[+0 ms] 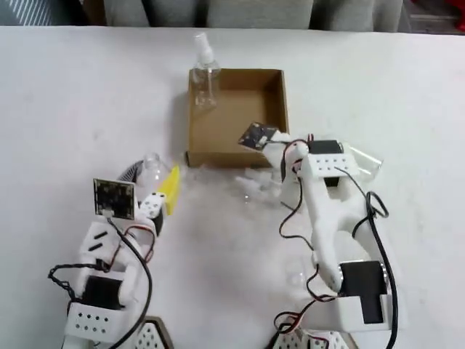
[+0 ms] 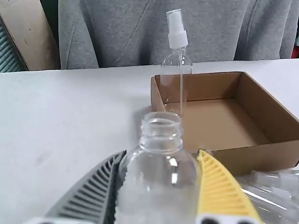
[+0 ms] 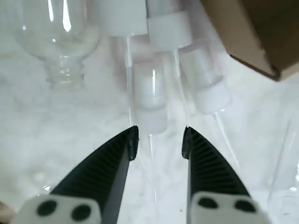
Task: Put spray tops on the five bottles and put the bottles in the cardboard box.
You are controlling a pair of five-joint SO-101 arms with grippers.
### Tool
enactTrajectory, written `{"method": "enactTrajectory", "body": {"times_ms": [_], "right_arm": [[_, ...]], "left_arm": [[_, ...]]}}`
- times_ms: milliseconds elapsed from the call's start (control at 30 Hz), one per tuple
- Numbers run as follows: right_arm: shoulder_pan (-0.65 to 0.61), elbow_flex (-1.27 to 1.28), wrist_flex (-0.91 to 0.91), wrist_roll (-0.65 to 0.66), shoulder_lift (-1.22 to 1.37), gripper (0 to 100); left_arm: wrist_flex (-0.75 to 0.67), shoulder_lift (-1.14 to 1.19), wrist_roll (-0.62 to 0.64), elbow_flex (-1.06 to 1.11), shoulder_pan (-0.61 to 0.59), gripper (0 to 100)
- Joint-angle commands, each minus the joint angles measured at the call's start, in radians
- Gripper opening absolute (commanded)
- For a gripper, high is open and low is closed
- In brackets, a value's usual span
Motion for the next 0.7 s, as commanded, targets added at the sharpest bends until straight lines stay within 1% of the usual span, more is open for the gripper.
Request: {"method": "enactTrajectory", "body": {"times_ms": [0,267,467,633,667], "right_arm": [[-0.010,-0.051,0.013,0.003,0.022,13.8],[-0.048,-0.052,-0.038,0.003,0.150,13.4],[-0.044,-0.052,-0.079,0.003,0.159,12.9],[-0.041,-0.100,-0.071,0.003,0.168,1.8],[-0.038,-0.103,-0.067,0.003,0.162,1.4]], "left_arm": [[0.005,-0.025,-0.006,-0.003,0.007,2],[0.005,-0.025,-0.006,-0.003,0.007,2],[0.005,-0.025,-0.006,-0.003,0.007,2],[0.005,-0.025,-0.006,-0.003,0.007,2],[0.005,-0.025,-0.006,-0.003,0.007,2]]}}
